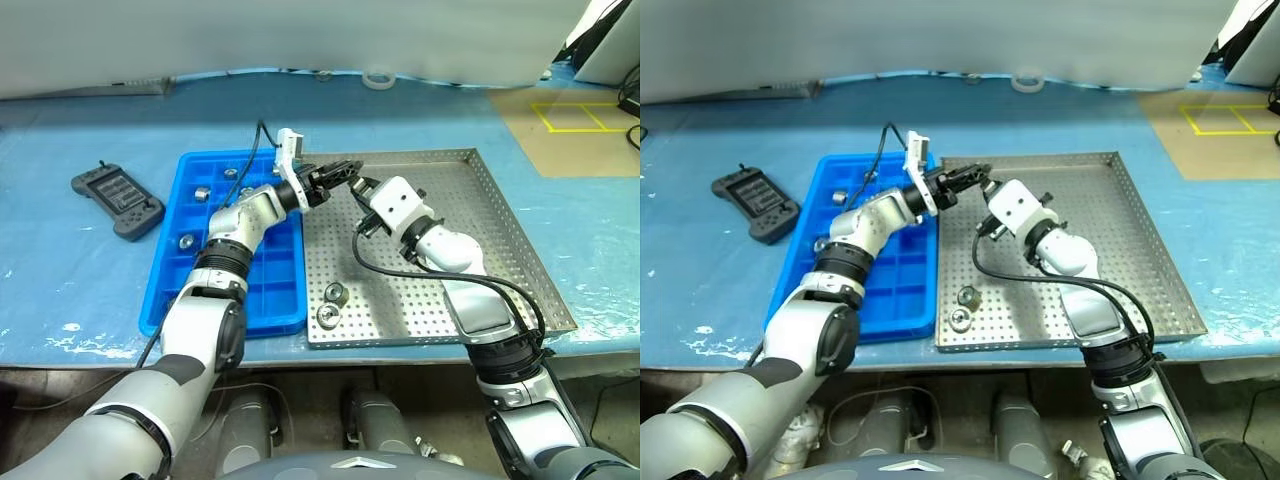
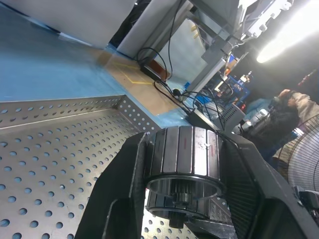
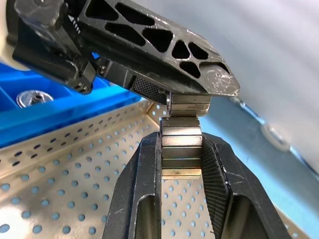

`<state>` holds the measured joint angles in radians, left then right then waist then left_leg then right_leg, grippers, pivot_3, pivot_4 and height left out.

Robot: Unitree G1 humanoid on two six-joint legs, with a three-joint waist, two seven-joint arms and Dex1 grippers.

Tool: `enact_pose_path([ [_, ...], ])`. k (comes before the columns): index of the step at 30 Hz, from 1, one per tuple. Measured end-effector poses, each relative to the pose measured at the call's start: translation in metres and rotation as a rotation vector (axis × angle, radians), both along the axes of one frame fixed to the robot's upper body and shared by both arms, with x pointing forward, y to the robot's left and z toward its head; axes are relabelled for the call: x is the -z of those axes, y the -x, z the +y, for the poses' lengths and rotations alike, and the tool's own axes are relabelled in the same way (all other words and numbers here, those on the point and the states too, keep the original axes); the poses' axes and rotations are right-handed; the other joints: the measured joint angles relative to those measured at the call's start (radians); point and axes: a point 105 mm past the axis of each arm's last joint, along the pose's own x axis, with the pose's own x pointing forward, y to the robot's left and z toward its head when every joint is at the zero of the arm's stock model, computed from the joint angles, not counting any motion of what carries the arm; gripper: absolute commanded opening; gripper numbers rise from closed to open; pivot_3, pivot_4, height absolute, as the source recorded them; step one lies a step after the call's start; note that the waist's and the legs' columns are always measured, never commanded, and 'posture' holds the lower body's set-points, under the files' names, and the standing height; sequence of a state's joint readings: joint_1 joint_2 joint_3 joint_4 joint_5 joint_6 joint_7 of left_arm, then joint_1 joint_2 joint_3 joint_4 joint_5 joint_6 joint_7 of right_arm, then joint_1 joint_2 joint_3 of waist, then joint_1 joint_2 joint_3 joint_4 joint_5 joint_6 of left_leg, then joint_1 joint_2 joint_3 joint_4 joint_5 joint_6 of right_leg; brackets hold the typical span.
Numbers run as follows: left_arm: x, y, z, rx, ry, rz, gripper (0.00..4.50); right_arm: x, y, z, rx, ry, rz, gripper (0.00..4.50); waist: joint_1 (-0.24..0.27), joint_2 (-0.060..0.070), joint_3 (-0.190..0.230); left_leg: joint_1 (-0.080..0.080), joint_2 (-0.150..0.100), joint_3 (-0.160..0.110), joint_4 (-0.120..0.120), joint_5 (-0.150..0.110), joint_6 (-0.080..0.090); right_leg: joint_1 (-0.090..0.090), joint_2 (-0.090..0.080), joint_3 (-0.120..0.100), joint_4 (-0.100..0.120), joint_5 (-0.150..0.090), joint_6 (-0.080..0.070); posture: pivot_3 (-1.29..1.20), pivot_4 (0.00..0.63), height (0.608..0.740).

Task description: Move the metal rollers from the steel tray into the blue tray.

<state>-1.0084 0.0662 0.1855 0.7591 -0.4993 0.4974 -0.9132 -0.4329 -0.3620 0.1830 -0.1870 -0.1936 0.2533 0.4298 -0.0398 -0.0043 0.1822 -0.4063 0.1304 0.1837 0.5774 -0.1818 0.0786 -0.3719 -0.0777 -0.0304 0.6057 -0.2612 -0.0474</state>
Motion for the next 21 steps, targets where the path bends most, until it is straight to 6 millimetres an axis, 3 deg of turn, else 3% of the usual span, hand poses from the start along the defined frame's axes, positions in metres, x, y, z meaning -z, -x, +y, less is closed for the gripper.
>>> enact_pose_path([
  [7, -0.010, 0.003, 0.018, 0.035, -0.020, -0.023, 1.74, -0.004, 0.003, 0.008, -0.043, 0.010, -0.030, 1.03, 0.000, 0.000, 0.000, 0.000, 0.000, 0.000, 0.000, 0.000, 0.000, -0.001, 0.000, 0.000, 0.000, 0.000, 0.000, -0.26, 0.150, 0.740],
  [17, -0.039, 0.034, 0.091, 0.037, -0.200, -0.213, 1.74, -0.015, 0.017, 0.050, -0.221, 0.003, -0.077, 1.03, 0.010, 0.000, 0.001, 0.000, 0.001, 0.000, -0.004, 0.001, -0.002, -0.002, 0.000, -0.001, 0.000, 0.000, 0.000, -0.13, 0.150, 0.740],
  [18, -0.045, 0.031, 0.109, -0.029, -0.219, -0.229, 1.74, -0.012, 0.014, 0.046, -0.204, 0.006, -0.066, 1.03, 0.014, -0.001, 0.001, 0.000, 0.000, 0.000, -0.004, 0.001, -0.003, -0.002, 0.000, -0.001, 0.000, 0.000, 0.000, -0.12, 0.150, 0.740],
  [19, -0.064, 0.029, 0.148, -0.166, -0.237, -0.270, 1.74, -0.001, 0.005, 0.028, -0.142, 0.025, -0.023, 1.03, 0.016, -0.004, 0.001, 0.000, 0.001, 0.000, -0.004, 0.001, -0.004, -0.002, 0.001, -0.001, 0.000, 0.000, 0.000, -0.11, 0.150, 0.740],
  [21, -0.091, 0.036, 0.194, -0.329, -0.236, -0.348, 1.74, 0.036, -0.009, -0.010, -0.016, 0.067, 0.111, 1.03, 0.026, -0.002, 0.002, 0.001, -0.001, 0.000, -0.006, -0.001, -0.007, -0.001, 0.001, 0.001, -0.002, 0.000, 0.000, -0.09, 0.150, 0.740],
])
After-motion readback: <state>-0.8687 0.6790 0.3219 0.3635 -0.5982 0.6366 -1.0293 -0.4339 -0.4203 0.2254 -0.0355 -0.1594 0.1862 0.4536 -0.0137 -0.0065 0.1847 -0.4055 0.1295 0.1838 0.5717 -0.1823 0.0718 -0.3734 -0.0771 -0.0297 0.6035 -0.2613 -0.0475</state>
